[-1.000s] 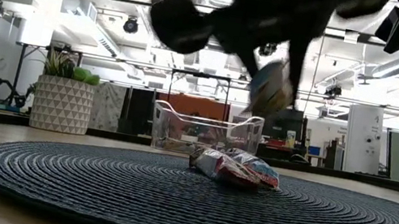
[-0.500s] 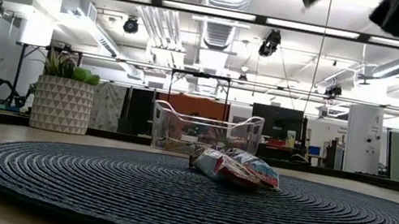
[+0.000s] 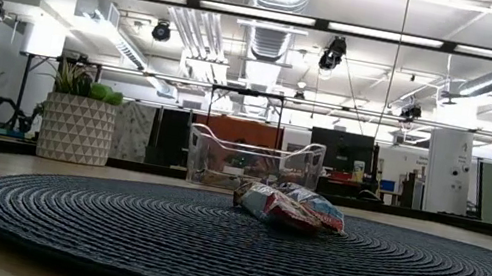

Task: Pick and place Granola Bars by type
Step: Put the yellow granola bar into the bottom right transparent bin

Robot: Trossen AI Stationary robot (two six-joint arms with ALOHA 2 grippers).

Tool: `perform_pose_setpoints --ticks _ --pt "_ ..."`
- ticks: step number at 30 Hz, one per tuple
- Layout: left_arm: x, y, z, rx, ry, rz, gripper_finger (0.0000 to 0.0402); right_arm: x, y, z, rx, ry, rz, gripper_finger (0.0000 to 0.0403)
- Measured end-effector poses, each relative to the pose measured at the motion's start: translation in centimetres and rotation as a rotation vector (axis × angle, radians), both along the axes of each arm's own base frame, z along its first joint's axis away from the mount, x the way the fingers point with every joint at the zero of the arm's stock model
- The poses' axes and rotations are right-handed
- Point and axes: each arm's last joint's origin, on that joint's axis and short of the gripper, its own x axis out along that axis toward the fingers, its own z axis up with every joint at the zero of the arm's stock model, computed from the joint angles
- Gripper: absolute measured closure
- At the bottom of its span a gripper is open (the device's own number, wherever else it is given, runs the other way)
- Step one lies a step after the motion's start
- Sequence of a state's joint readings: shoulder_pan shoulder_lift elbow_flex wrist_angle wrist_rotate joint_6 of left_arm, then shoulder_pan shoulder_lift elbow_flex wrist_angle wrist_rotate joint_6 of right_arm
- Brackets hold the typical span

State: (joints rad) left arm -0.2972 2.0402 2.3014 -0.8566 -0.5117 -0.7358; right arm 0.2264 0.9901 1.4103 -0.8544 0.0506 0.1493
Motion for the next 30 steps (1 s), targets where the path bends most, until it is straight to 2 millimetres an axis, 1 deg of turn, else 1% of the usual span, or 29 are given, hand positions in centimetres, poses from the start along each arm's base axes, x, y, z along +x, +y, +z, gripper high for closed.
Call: perform_pose_setpoints --ticks 2,6,11,15,22,30 --pt "0.1 0.1 0.4 0.017 -0.024 -0.034 0.0333 -0.1 0.1 1.1 -0.001 -0.031 0.04 0.0366" --pt "0.2 0.1 0.7 0.027 -0.036 -0.087 0.0333 0.4 0.4 2.2 -0.005 -0.049 0.101 0.0315" --pt "0.4 0.3 0.9 0.011 -0.047 -0.134 0.0333 1.8 0.9 2.2 -0.024 -0.018 0.177 0.0246" --pt "0.4 0.2 0.9 0.003 -0.045 -0.159 0.0333 2.6 1.1 1.8 -0.047 0.035 0.205 0.0208" --pt "0.4 0.1 0.9 -0.02 -0.043 -0.204 0.0333 3.7 1.4 1.4 -0.074 0.07 0.231 0.017" --pt "0.5 0.0 1.0 -0.025 -0.055 -0.239 0.0333 4.5 1.9 1.3 -0.049 0.1 0.332 0.0146"
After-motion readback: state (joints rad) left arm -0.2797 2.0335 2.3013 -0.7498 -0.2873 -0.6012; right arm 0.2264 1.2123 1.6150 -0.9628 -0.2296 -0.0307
